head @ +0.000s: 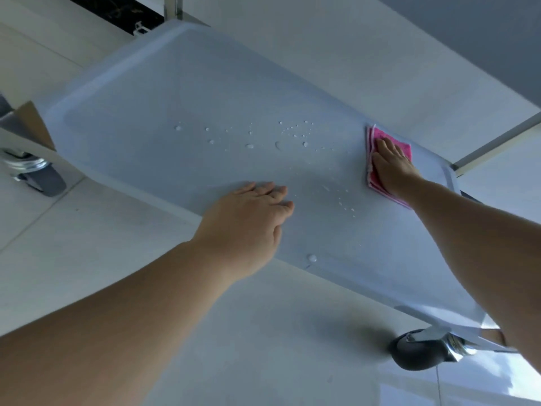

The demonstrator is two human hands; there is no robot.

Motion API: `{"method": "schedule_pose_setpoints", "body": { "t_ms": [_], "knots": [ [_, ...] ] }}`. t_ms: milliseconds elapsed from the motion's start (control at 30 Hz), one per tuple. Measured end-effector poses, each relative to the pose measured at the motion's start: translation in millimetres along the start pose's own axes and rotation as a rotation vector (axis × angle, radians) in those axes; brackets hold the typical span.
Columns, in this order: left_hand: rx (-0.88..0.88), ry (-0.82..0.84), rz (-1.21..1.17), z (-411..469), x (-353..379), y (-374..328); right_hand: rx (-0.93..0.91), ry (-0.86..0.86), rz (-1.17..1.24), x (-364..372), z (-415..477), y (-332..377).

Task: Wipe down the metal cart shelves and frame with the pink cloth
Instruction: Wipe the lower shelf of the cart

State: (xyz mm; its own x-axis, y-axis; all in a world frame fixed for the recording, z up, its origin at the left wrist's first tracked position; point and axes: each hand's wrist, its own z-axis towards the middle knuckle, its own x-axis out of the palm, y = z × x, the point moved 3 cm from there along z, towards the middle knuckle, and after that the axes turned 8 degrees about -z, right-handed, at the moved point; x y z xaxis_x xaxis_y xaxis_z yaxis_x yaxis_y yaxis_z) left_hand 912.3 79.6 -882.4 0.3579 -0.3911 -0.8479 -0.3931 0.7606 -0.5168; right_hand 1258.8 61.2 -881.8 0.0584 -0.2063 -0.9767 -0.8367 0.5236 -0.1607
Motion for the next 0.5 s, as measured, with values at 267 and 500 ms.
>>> {"method": "schedule_pose_setpoints", "body": {
  "t_ms": [267, 500],
  "knots": [
    [-0.024, 0.005, -0.027, 1.4, -0.5, -2.7, 0.065, -0.007, 0.015, -4.7, 35.2, 3.1],
    [-0.028, 0.024, -0.007, 1.1, -2.0, -3.0, 0.028, -0.053, 0.063, -2.3, 21.3, 13.3]
  ]
}}
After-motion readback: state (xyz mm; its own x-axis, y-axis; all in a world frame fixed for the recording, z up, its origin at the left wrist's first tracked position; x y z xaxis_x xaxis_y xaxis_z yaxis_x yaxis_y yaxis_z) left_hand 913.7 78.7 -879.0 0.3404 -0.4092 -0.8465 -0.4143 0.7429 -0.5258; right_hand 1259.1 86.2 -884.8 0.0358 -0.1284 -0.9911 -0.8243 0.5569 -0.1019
